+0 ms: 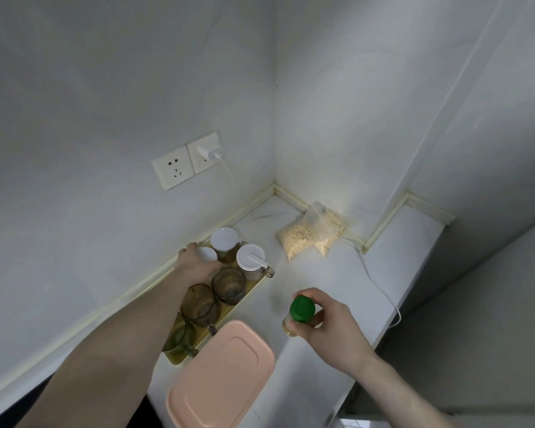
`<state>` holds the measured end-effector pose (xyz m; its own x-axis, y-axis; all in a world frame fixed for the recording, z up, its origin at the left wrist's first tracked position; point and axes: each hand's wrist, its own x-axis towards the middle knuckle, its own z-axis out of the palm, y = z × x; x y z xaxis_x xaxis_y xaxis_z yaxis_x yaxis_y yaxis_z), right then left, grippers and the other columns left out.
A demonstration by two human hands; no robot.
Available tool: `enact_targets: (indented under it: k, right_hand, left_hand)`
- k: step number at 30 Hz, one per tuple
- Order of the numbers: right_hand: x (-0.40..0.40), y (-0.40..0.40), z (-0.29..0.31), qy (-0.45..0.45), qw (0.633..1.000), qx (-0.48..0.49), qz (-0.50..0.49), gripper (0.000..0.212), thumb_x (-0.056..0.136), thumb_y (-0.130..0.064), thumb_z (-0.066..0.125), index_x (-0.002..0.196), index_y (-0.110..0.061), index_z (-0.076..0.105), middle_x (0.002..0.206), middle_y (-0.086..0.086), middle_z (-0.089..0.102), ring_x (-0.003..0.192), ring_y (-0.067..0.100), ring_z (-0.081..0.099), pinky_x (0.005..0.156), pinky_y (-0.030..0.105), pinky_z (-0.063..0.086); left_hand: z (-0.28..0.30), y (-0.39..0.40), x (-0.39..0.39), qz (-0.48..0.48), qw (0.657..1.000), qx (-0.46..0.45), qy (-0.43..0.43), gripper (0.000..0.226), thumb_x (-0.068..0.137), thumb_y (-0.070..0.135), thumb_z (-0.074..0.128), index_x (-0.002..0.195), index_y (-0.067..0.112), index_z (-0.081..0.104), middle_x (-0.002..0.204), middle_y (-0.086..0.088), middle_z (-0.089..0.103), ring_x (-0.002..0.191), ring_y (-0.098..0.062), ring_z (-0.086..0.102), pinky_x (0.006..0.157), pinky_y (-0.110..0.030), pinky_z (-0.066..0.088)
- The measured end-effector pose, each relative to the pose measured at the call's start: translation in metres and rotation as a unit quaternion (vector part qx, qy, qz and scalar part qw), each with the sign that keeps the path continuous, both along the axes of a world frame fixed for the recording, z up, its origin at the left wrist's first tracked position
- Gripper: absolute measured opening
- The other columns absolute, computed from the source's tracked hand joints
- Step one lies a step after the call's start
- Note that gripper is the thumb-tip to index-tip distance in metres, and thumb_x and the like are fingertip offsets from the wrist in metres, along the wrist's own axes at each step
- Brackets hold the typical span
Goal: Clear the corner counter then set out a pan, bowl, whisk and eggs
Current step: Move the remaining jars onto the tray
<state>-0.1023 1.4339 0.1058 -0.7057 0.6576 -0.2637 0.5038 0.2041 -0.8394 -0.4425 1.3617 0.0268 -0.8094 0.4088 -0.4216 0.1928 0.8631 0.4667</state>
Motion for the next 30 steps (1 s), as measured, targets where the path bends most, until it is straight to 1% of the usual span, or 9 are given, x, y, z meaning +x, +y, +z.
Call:
enact_targets:
  k: [3, 7, 9, 12, 15, 18, 22, 25, 30]
  right_hand:
    - [-0.010, -0.004, 0.000, 0.005, 1.000, -0.003, 0.010, 0.032, 0.079, -0.030, 0.079, 0.104, -0.040, 0.062, 0.090, -0.008, 0.072, 0.078, 0.011, 0.068, 0.078, 0.029, 0.058]
    - [-0.026, -0.007, 0.007, 0.026, 0.999, -0.013, 0.014, 0.042, 0.078, -0.027, 0.081, 0.111, -0.040, 0.058, 0.093, -0.011, 0.071, 0.079, 0.007, 0.070, 0.079, 0.025, 0.057]
    - [-0.037, -0.009, 0.012, 0.046, 0.999, -0.009, 0.014, 0.054, 0.075, -0.024, 0.084, 0.116, -0.037, 0.051, 0.098, -0.014, 0.071, 0.077, 0.007, 0.072, 0.077, 0.021, 0.055]
    - [-0.057, -0.015, 0.016, 0.054, 0.998, 0.008, 0.033, 0.068, 0.067, -0.032, 0.087, 0.117, -0.036, 0.041, 0.102, -0.012, 0.073, 0.074, 0.010, 0.072, 0.081, 0.027, 0.058]
    - [-0.078, -0.029, 0.020, 0.051, 0.995, 0.047, 0.069, 0.074, 0.060, -0.045, 0.087, 0.109, -0.041, 0.032, 0.098, -0.016, 0.072, 0.071, 0.006, 0.069, 0.075, 0.028, 0.057]
    - [-0.092, -0.045, 0.024, 0.049, 0.988, 0.093, 0.117, 0.072, 0.060, -0.051, 0.086, 0.105, -0.038, 0.032, 0.087, -0.021, 0.069, 0.073, 0.000, 0.065, 0.066, 0.024, 0.052]
    - [-0.107, -0.066, 0.029, 0.053, 0.980, 0.124, 0.146, 0.070, 0.060, -0.052, 0.087, 0.106, -0.029, 0.039, 0.088, -0.016, 0.071, 0.079, 0.003, 0.068, 0.066, 0.034, 0.056]
    - [-0.115, -0.075, 0.033, 0.054, 0.972, 0.158, 0.166, 0.071, 0.062, -0.056, 0.086, 0.107, -0.024, 0.040, 0.086, -0.012, 0.071, 0.077, 0.008, 0.068, 0.064, 0.037, 0.055]
    - [-0.123, -0.087, 0.037, 0.045, 0.960, 0.208, 0.182, 0.069, 0.067, -0.058, 0.082, 0.104, -0.024, 0.034, 0.090, -0.008, 0.069, 0.084, 0.018, 0.068, 0.060, 0.033, 0.045]
  left_hand:
    - [0.011, -0.013, 0.000, -0.006, 1.000, 0.028, 0.009, 0.098, 0.076, 0.046, 0.080, 0.156, 0.017, 0.031, 0.152, -0.011, 0.039, 0.133, -0.034, 0.048, 0.106, -0.043, 0.047]
    - [0.043, -0.039, 0.014, -0.027, 0.993, 0.093, 0.062, 0.067, 0.084, 0.031, 0.074, 0.145, 0.019, 0.047, 0.149, -0.006, 0.044, 0.124, -0.029, 0.055, 0.104, -0.038, 0.048]
    - [0.068, -0.056, 0.033, -0.063, 0.985, 0.141, 0.077, 0.056, 0.084, 0.027, 0.075, 0.136, 0.023, 0.055, 0.138, -0.001, 0.052, 0.113, -0.022, 0.060, 0.098, -0.035, 0.051]
    - [0.110, -0.082, 0.071, -0.108, 0.969, 0.213, 0.061, 0.036, 0.083, 0.033, 0.078, 0.116, 0.034, 0.065, 0.117, 0.014, 0.062, 0.094, -0.007, 0.065, 0.086, -0.029, 0.055]
    - [0.143, -0.101, 0.102, -0.149, 0.957, 0.240, 0.070, 0.024, 0.082, 0.042, 0.078, 0.104, 0.039, 0.068, 0.104, 0.019, 0.067, 0.087, -0.004, 0.068, 0.078, -0.025, 0.055]
    - [0.158, -0.110, 0.115, -0.182, 0.958, 0.198, 0.103, 0.029, 0.078, 0.051, 0.074, 0.103, 0.037, 0.069, 0.097, 0.020, 0.069, 0.085, -0.001, 0.066, 0.078, -0.026, 0.055]
    - [0.157, -0.123, 0.117, -0.191, 0.969, 0.091, 0.130, 0.035, 0.068, 0.061, 0.066, 0.088, 0.033, 0.068, 0.084, 0.016, 0.070, 0.079, -0.004, 0.063, 0.074, -0.036, 0.056]
    - [0.157, -0.130, 0.115, -0.168, 0.976, 0.074, 0.117, 0.036, 0.064, 0.059, 0.067, 0.081, 0.027, 0.068, 0.081, 0.013, 0.071, 0.078, -0.006, 0.064, 0.074, -0.039, 0.057]
    - [0.165, -0.138, 0.113, -0.144, 0.982, 0.077, 0.100, 0.025, 0.065, 0.044, 0.076, 0.082, 0.025, 0.074, 0.081, 0.010, 0.073, 0.079, -0.008, 0.065, 0.072, -0.032, 0.057]
